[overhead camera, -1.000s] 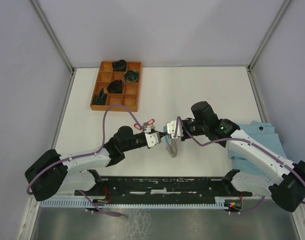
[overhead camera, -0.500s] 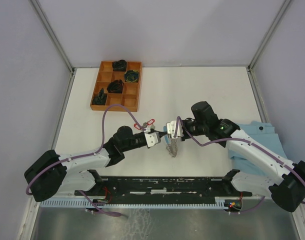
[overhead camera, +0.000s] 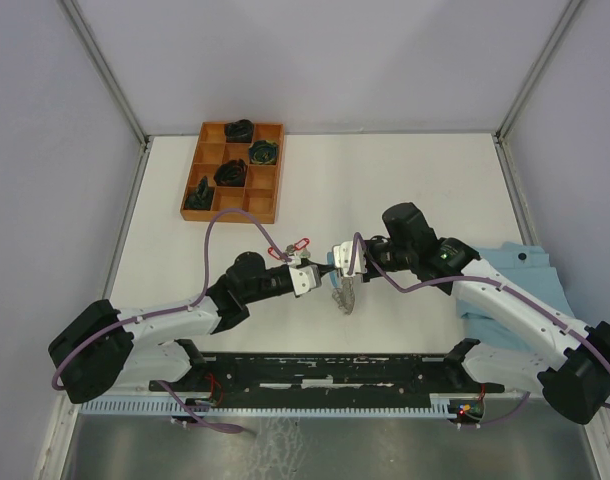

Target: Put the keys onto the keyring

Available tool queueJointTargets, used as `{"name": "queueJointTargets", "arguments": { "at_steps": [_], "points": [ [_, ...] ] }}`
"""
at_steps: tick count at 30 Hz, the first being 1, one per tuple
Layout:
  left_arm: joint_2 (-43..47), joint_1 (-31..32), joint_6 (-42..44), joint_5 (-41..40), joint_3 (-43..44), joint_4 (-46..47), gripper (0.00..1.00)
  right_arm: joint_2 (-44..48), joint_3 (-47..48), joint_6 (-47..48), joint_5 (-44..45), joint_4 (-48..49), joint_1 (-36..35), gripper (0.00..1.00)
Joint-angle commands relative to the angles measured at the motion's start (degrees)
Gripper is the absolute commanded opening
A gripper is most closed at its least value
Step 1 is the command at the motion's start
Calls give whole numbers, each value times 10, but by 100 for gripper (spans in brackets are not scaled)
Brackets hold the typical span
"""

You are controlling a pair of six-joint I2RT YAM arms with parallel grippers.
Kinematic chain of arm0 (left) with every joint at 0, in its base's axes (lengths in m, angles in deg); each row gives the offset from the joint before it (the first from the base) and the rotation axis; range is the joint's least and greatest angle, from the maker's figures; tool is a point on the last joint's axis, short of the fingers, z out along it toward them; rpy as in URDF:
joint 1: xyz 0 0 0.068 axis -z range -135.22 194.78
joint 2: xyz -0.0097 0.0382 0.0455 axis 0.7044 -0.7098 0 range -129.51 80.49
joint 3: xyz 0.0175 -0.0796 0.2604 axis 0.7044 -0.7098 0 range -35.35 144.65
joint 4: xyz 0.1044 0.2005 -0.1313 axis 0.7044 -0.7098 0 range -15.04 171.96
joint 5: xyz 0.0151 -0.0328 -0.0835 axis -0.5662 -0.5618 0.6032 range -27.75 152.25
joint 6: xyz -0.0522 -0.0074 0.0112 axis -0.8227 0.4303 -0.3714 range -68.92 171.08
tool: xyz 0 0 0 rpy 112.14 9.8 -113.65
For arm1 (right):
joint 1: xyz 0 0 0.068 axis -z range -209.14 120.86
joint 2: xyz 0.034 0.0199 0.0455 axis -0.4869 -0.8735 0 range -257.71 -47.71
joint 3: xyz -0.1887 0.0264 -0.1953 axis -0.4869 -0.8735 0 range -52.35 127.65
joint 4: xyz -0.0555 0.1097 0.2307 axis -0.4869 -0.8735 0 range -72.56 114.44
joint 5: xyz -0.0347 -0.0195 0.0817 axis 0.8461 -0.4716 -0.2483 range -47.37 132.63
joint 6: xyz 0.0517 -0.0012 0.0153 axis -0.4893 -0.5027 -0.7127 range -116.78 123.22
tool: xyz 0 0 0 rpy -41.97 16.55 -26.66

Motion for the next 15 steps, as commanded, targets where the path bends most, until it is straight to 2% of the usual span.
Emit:
{"name": "queueJointTargets", "arguments": {
  "at_steps": [1,15],
  "points": [
    [3,2,-9,-1,21,24,3,18,25,-6,-7,24,-2,1],
    [-5,2,-13,5,26,29,3,19,30,-6,-12,16,-3,1]
  ]
}}
